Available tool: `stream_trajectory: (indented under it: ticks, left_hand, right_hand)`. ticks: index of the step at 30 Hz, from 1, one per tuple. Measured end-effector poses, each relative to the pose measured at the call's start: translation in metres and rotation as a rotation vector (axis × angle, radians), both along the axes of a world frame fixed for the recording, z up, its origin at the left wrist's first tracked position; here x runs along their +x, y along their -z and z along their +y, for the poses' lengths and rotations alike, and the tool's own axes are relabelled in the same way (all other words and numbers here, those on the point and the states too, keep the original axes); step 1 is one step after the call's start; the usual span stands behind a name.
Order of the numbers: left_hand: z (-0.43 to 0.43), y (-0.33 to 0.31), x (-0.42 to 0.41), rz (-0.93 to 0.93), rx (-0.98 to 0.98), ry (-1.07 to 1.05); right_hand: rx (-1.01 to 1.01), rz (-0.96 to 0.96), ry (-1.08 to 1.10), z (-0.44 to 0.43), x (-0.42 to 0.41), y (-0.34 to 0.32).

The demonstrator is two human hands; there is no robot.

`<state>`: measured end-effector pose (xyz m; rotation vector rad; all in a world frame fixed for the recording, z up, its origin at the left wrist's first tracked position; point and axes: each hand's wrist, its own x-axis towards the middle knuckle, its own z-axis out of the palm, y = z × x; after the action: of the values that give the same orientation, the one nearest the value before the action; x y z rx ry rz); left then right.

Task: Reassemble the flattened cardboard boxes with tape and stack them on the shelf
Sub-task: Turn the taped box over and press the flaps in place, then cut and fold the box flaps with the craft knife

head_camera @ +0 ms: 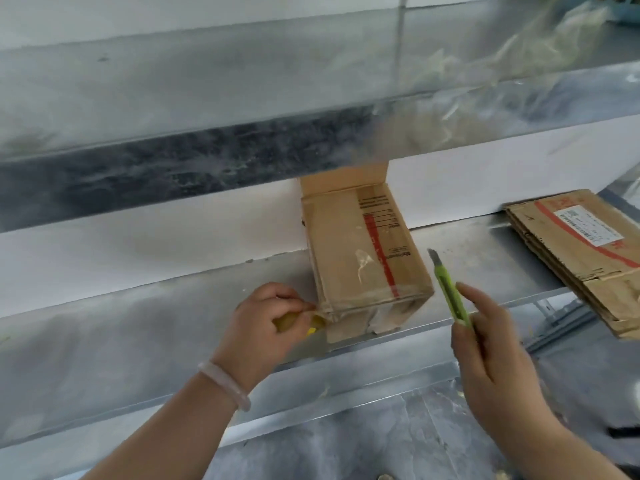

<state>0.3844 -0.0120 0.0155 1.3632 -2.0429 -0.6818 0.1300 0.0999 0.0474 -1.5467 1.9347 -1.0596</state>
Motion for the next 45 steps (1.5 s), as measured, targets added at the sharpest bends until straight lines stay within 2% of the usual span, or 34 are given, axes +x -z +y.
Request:
stream_trajectory:
  ticks: [2, 4, 7, 10, 12, 16, 19, 22, 27, 29, 31, 34, 38, 40, 43, 45]
  left_hand:
    - [-0.003, 0.0, 0.006, -0.015, -0.009, 0.05]
    - [-0.006, 0.0, 0.01, -0.032, -0.027, 0.084]
    - [-0.006, 0.002, 0.012, 0.032, -0.072, 0.134]
    - [-0.006, 0.002, 0.013, 0.047, -0.095, 0.156]
    - [-0.006, 0.003, 0.014, 0.066, -0.1, 0.159]
    - [-0.01, 0.005, 0.014, 0.093, -0.101, 0.155]
    - [-0.014, 0.005, 0.014, 0.123, -0.098, 0.13]
    - [-0.013, 0.004, 0.013, 0.082, -0.097, 0.192]
    - [-0.021, 0.006, 0.024, 0.137, -0.11, 0.137]
    - [-0.021, 0.009, 0.03, 0.072, -0.137, 0.188]
    - [-0.02, 0.014, 0.035, 0.025, -0.133, 0.21]
    - [-0.023, 0.021, 0.039, -0.012, -0.1, 0.185]
    - [-0.035, 0.029, 0.043, -0.094, -0.219, 0.092]
    - [-0.043, 0.035, 0.046, -0.15, -0.286, 0.04]
    - [-0.05, 0.055, 0.046, -0.266, -0.372, -0.037]
    - [-0.044, 0.074, 0.044, -0.342, -0.396, -0.057]
  right_hand:
    - [-0.034, 0.081, -0.15, 0.017, 0.034, -0.005]
    - [-0.062, 0.253, -0.264, 0.024, 0.062, 0.005]
    - [0.038, 0.443, -0.245, 0.023, 0.095, 0.022]
    - [0.066, 0.472, -0.198, 0.023, 0.115, 0.025]
    - [0.145, 0.406, -0.154, 0.024, 0.124, 0.022]
    - [0.299, 0.489, -0.062, 0.015, 0.14, 0.012]
    - [0.384, 0.541, -0.06, 0.014, 0.145, 0.011]
    - [0.398, 0.582, -0.064, 0.009, 0.145, 0.01]
    - [0.495, 0.576, -0.086, 0.007, 0.134, 0.02]
    - [0.442, 0.584, -0.109, 0.007, 0.129, 0.023]
    - [0.296, 0.615, -0.141, 0.002, 0.124, 0.026]
    - [0.071, 0.623, -0.263, -0.005, 0.113, 0.035]
    - [-0.164, 0.601, -0.416, -0.006, 0.087, 0.043]
    - [-0.301, 0.465, -0.337, -0.002, 0.076, 0.044]
    - [-0.501, 0.105, -0.146, 0.006, 0.05, 0.047]
    - [-0.499, -0.116, 0.048, 0.005, 0.023, 0.046]
